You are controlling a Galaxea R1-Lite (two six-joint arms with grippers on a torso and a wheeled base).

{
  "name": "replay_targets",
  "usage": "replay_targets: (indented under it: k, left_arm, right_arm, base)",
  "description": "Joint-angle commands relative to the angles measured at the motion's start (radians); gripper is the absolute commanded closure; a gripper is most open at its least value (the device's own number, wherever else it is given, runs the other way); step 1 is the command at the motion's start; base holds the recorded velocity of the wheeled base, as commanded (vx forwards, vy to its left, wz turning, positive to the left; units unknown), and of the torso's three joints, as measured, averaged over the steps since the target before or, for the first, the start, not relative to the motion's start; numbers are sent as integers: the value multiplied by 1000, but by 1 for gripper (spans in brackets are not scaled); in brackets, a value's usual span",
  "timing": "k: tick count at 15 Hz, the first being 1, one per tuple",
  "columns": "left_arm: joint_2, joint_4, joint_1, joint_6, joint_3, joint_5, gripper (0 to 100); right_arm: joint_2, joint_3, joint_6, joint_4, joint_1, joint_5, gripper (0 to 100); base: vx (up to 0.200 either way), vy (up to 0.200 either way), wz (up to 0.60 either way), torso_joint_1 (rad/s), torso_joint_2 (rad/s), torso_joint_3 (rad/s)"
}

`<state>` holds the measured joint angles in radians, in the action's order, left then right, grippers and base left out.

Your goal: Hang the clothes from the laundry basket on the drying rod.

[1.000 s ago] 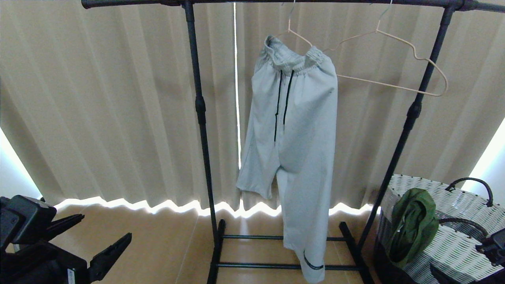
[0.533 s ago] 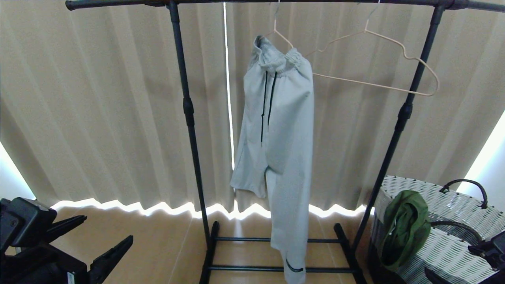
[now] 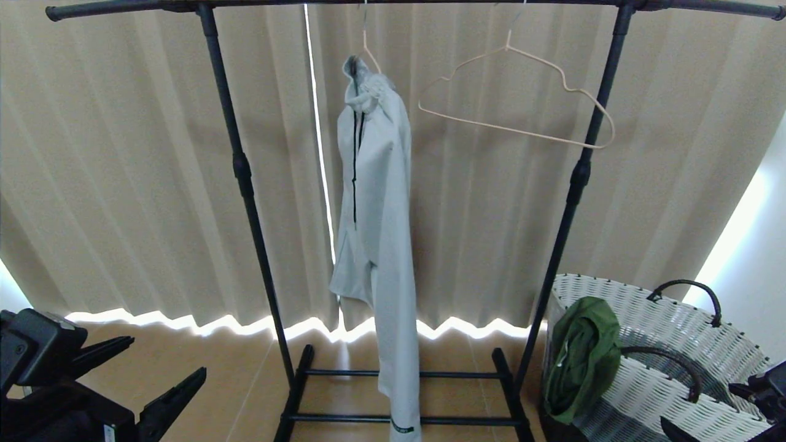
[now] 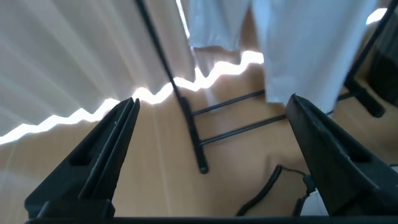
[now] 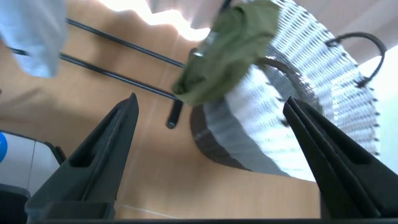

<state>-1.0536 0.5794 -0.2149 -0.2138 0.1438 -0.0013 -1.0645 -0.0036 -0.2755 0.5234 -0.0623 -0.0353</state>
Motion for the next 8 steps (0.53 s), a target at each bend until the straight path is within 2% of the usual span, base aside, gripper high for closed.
replay_targets:
  k: [1, 2, 8]
  left_arm:
    - [4, 0, 0, 1, -1, 0, 0]
    - [4, 2, 0, 1, -1, 0, 0]
    - [6, 0, 0, 1, -1, 0, 0]
  right_arm:
    - [0, 1, -1, 0, -1, 0, 0]
    - [0, 1, -1, 0, -1, 0, 0]
    - [0, -1, -1, 1, -1, 0, 0]
  base:
    - [0, -200, 0, 2, -2, 2]
    - [0, -200, 0, -2, 2, 2]
    - [0, 0, 0, 0, 0, 0]
